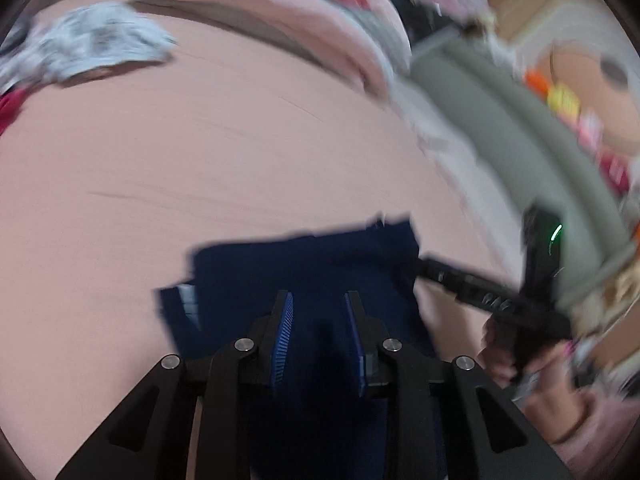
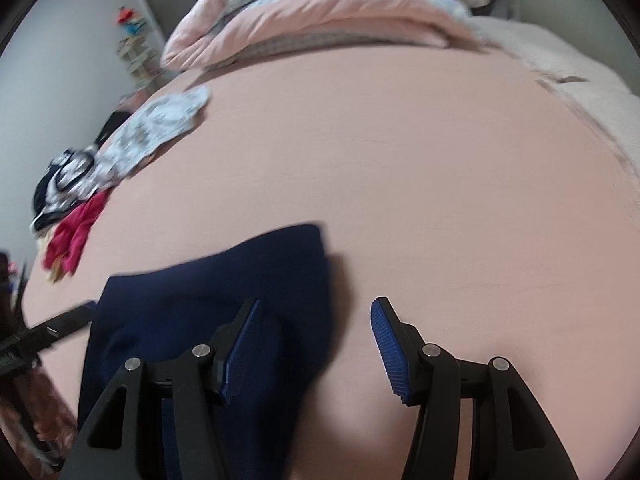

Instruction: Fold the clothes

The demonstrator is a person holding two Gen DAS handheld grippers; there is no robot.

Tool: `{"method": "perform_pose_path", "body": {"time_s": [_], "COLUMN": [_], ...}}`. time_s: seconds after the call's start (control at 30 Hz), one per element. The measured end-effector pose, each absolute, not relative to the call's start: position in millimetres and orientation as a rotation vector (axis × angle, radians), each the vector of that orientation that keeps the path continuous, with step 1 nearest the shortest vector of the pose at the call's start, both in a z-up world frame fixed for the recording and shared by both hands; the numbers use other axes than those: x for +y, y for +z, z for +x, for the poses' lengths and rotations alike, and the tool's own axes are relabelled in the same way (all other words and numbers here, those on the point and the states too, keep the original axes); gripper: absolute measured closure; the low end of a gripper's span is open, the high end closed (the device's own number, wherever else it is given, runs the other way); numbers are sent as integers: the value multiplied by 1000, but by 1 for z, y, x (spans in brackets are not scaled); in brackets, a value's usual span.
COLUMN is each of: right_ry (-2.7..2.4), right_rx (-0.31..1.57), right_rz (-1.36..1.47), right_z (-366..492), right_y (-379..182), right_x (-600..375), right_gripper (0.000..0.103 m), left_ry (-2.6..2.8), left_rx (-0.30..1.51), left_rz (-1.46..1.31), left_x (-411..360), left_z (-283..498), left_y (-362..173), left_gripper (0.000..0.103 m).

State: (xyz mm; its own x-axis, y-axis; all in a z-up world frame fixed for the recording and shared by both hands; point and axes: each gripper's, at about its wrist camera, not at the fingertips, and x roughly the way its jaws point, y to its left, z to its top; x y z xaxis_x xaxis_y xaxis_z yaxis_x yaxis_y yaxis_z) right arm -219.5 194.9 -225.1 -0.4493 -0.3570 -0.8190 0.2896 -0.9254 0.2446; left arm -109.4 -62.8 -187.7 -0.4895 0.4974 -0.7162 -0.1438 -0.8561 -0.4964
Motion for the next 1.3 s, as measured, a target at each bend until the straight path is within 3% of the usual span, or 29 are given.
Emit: {"method": "perform_pose_path", "body": {"time_s": [0.1, 0.2, 0.33, 0.4, 0.5, 0.57, 0.63, 0.7, 0.87, 1.03, 1.1, 1.2, 1.3], "right_ry": [-2383, -2369, -2388, -2471, -2429, -2305, -2206, -2255, -2506, -2439, -2392, -2361, -2364], "right_rx": [-13, -38, -21, 91, 40, 6, 118, 220, 184, 151, 148, 167, 197], "right_rz": [1392, 1376, 1326, 1336, 1373, 1421, 1436, 1410, 1356, 1249, 1269, 1335, 1486], "right_z": [-220, -225, -229, -230, -235, -238, -234, -229, -235, -181, -155, -123, -108], "right_y": [-236, -235, -222, -220, -228, -238, -250, -247, -232, -196, -193, -207, -239], "right_x": [180, 184, 187, 185, 188, 186, 171, 162, 183, 184, 180, 177, 186], "right_gripper": [48, 48, 48, 48, 48, 46, 41, 42, 42, 42, 42, 42, 42], "left_ry": [2407, 2445, 2550, 2620, 2573, 2576, 2577, 2573, 2570, 2556, 2479, 2451, 2483], "left_rx": [-480, -425, -330, -330, -333, -250, -184, -264, -327, -370, -266, -119, 76], "left_rz": [-1423, -1533, -1590, -1518, -1383, -1431, -1477, -1502, -1473, -1438, -1395, -1433, -1571], "left_x": [-68, -74, -88, -91, -82, -76, -73, -94, -101, -104, -72, -47, -45], "left_z": [-109, -108, -94, -94, -101, -108, -113, -112, -85, -57, -49, -48, -32], "left_y": [-197, -206, -196, -182, -168, -179, -190, -198, -175, -154, -155, -166, -183], "left_gripper": [81, 101, 100, 100, 100, 100, 100, 99, 100, 96, 91, 75, 70]}}
